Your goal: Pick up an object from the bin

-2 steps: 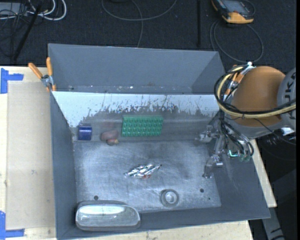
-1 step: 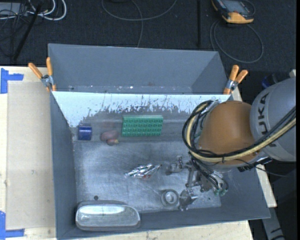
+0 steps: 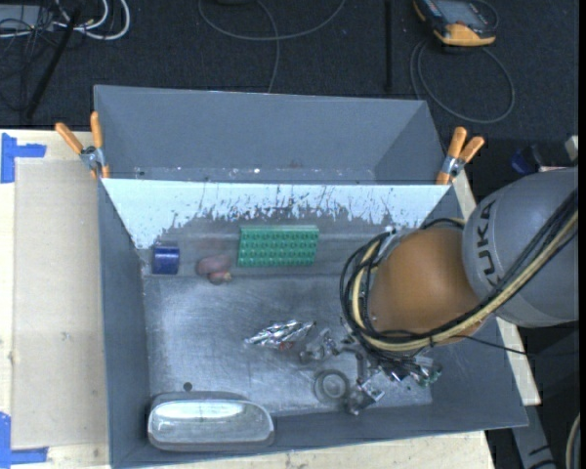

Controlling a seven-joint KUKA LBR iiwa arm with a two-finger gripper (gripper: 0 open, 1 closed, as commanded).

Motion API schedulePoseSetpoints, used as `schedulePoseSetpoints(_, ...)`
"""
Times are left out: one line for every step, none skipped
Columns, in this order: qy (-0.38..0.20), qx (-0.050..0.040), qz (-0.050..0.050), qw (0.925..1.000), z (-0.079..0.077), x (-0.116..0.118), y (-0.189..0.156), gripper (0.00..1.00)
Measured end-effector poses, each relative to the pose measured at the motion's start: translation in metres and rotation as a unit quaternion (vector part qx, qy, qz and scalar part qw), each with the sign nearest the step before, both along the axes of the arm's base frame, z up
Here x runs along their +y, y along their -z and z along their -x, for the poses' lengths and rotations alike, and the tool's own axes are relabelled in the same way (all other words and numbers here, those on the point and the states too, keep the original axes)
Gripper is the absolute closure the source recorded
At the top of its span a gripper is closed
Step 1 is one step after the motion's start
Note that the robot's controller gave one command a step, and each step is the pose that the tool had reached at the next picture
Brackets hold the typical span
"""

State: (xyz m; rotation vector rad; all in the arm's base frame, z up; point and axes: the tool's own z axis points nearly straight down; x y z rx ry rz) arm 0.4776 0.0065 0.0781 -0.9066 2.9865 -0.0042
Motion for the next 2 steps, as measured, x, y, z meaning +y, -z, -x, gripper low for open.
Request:
schedulePoseSetpoints(-0.001, 0.0066, 0.001, 1.0000, 0.004, 0.000, 0.001, 1.00)
schedulePoseSetpoints(-0.035, 0.0058, 0.002, 0.9994, -0.024, -0.024, -0.133, 1.00)
